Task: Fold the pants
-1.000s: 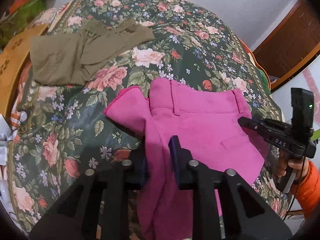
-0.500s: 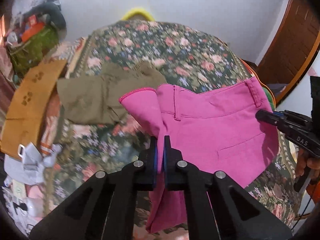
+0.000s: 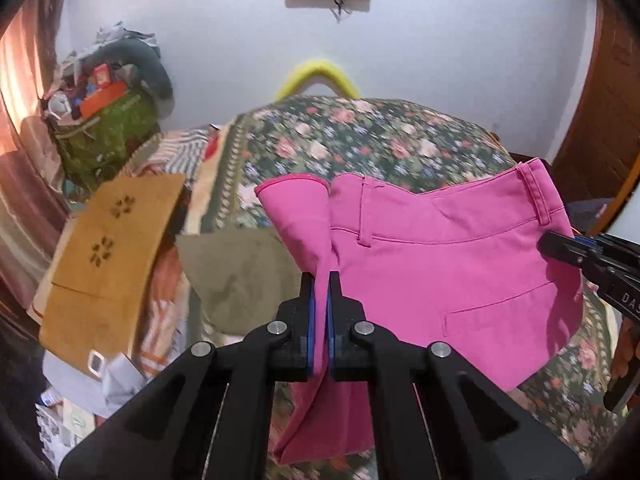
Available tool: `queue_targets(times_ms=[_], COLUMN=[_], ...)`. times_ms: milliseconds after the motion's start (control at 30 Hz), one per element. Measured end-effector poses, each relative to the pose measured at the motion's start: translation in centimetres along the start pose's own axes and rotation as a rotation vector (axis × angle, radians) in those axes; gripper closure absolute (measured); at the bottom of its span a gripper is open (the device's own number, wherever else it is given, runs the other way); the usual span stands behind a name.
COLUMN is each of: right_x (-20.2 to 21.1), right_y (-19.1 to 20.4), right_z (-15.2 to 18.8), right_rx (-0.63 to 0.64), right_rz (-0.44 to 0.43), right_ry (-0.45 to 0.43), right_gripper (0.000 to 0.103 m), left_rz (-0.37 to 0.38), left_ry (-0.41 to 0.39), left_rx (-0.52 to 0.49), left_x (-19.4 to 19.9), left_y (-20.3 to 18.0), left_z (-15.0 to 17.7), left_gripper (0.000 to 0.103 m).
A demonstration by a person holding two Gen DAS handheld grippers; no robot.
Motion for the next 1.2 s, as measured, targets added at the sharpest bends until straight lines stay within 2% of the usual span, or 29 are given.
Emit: queue_targets(times_ms=[167, 400, 767, 967, 1067, 1133, 1200], right_x=[-3.4, -9.0, -16.5, -17.9, -17.8, -17.7, -17.0], right_y=[0.8, 1.3, 0.9, 0.4, 0.5, 0.5, 0.7], right_z=[-1.4, -1.8, -1.0, 0.1, 0.2, 0.3, 0.4], right_rx=[0.005, 0.001, 0.004, 0.027, 0.038, 0.047, 0.058], right_rz=[0.020, 0.038, 0.071, 0.106, 0.109, 0.113, 0.125], right_ry=[-0.013, 0.022, 0.085, 0.124, 0.134, 0.143, 0.149], right_gripper=[0.093, 0.093, 0.093, 0.093, 0.093, 0.090, 0.088], left_rz=[-0.045, -0.079, -0.077, -0.070, -0.072, -0.086, -0.101], left_ry=[-0.011, 0.044, 0.117, 0.187, 0.220, 0.242, 0.253], left_rx=[0.011, 0.060, 0.096, 0.117, 0.134, 0.136, 0.130], left_x=[-2.6, -8.6, -17.1, -20.4, -21.0, -20.9, -20.4], left_y=[2.3, 5.6, 8.4, 8.5, 8.7, 8.9, 9.0], left_z=[-1.4, -2.3, -0.9, 0.3, 0.8, 1.1, 1.4], left_gripper=[0.099, 0.099, 0.099, 0.099, 0.095, 0.082, 0.077])
Point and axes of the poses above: each gripper's, at about its wrist camera, not at the fingertips, and x roughly against the way its jaws point, y to its left, z to its underside, the point moved 1 cm from there along -x, roughly the way its jaws point, and after that the axes turned 2 degrees about -y, right-handed, at the moved point
